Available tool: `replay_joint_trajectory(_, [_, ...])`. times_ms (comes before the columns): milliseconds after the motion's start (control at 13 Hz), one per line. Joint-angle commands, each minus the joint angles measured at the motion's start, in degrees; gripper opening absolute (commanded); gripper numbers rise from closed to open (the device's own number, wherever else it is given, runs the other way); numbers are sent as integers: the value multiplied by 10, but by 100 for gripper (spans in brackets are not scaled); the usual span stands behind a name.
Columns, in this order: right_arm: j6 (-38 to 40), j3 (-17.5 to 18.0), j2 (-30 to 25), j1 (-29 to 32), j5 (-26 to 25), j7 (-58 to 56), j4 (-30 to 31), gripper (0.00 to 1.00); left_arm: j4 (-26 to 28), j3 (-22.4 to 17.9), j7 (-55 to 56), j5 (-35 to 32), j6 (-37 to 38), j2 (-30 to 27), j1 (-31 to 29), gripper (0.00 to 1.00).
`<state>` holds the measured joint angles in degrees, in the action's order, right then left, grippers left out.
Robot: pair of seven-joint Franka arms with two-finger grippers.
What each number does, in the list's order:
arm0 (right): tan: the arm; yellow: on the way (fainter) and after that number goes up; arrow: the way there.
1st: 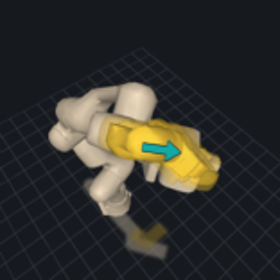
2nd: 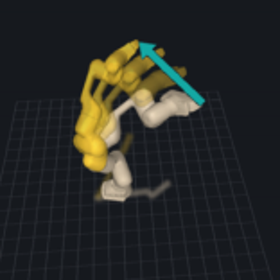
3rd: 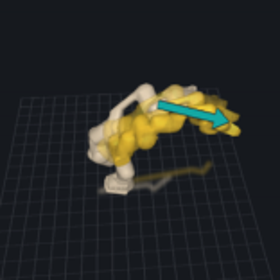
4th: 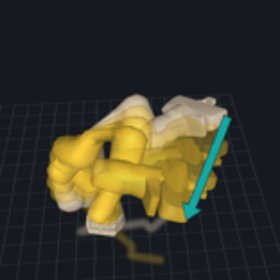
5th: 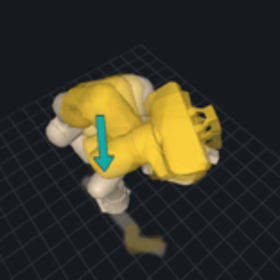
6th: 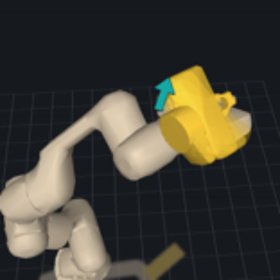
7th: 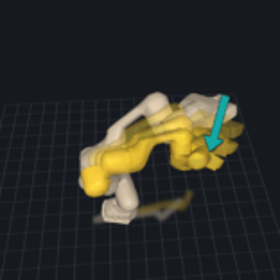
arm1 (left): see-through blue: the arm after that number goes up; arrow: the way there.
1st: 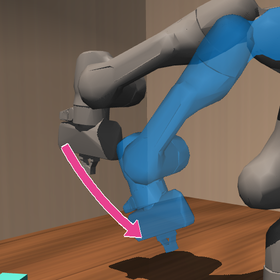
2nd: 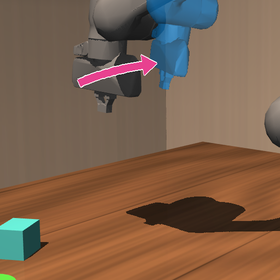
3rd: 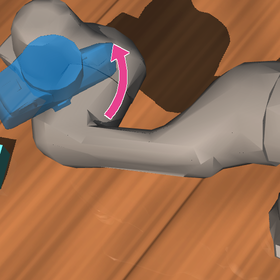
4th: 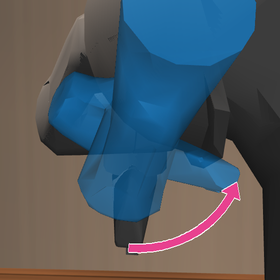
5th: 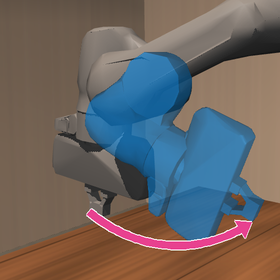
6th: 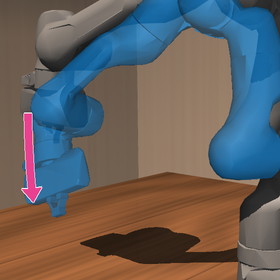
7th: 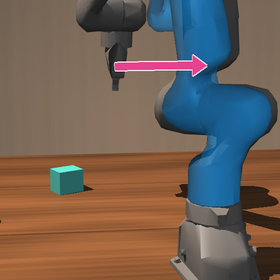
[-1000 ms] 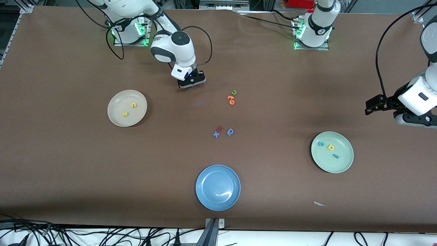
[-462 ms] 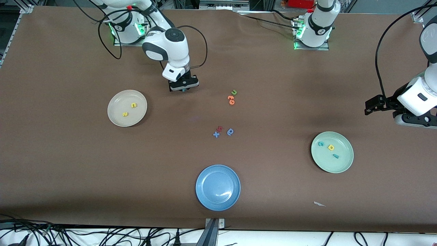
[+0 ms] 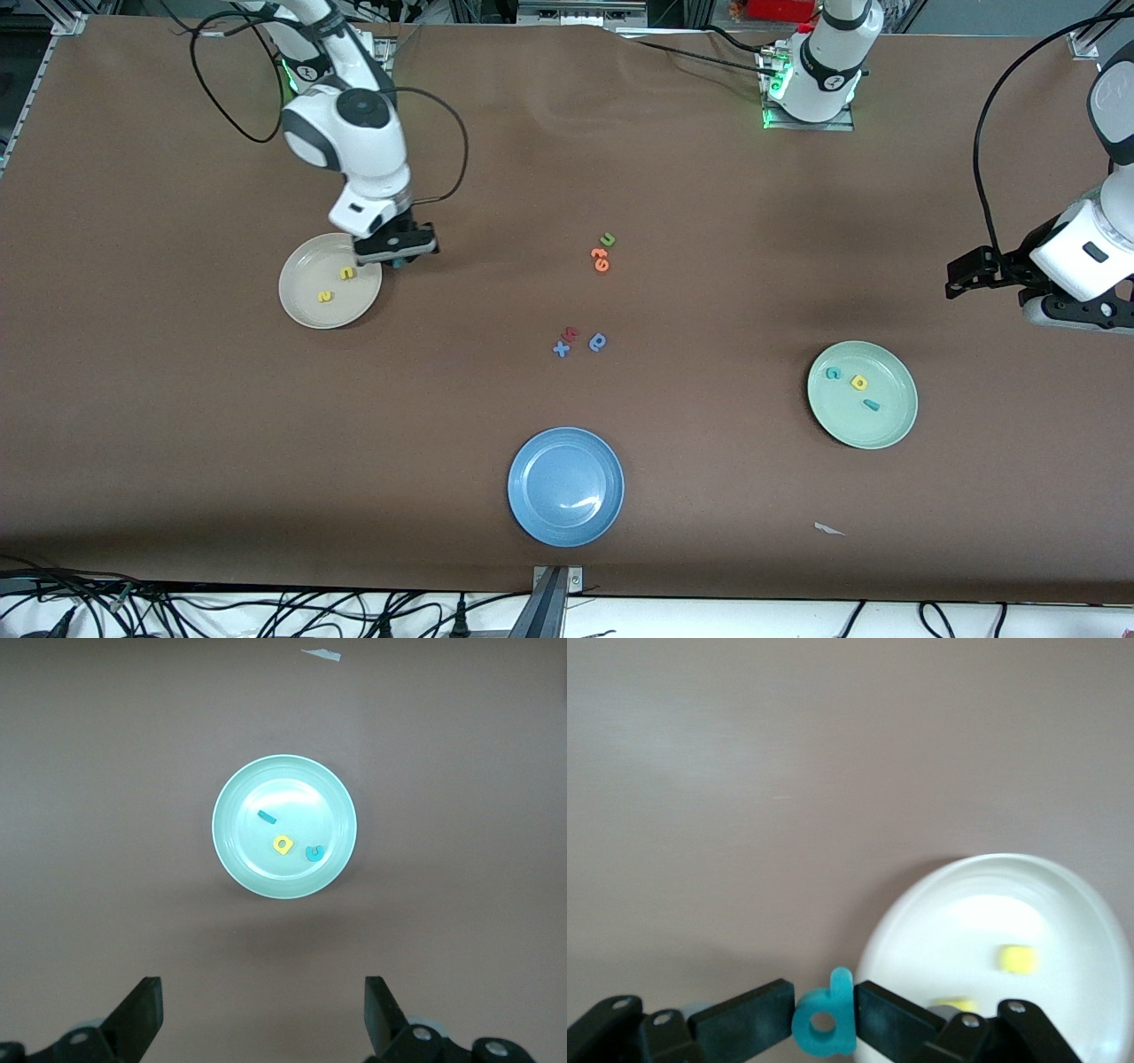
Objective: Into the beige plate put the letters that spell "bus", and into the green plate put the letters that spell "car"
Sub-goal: 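Carry the teal d onto the beige plate and open the right gripper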
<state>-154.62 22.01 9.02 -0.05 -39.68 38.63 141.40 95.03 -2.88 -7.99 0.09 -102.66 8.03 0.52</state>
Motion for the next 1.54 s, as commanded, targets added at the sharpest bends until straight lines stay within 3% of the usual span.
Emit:
replay_joint_trajectory(0, [-3, 6, -10, 71, -6, -82, 13, 0, 4, 1, 2, 5, -5, 2, -1, 100])
replay_joint_trajectory(154, [-4, 6, 3, 94, -6, -95, 13, 0, 4, 2, 2, 6, -5, 3, -1, 100])
replay_joint_trajectory(231, [-3, 3, 6, 95, -6, -95, 13, 5, 3, 2, 2, 5, -5, 2, -1, 100])
replay_joint_trajectory(385, [-3, 0, 13, 96, -5, -94, 12, 33, 3, 2, 3, 6, -4, 2, -1, 100])
replay_joint_trajectory(538, [-2, 0, 14, 96, -4, -92, 12, 83, 3, 2, 2, 5, -4, 2, -1, 100])
replay_joint_trajectory(615, [-2, 0, 14, 97, -4, -93, 11, 100, 2, 1, 1, 4, -4, 2, -1, 100])
replay_joint_trajectory(1000, [8, 0, 1, 96, -1, -93, 10, 100, 2, 2, 2, 4, -4, 2, -2, 100])
replay_joint_trajectory(1308, [90, 10, -54, 62, 110, -94, 6, 100, 1, 2, 2, 4, -4, 1, -2, 100])
replay_joint_trajectory(1462, [171, 14, -73, 37, 182, -98, -34, 100, -4, 2, 2, 4, -4, 3, -1, 100])
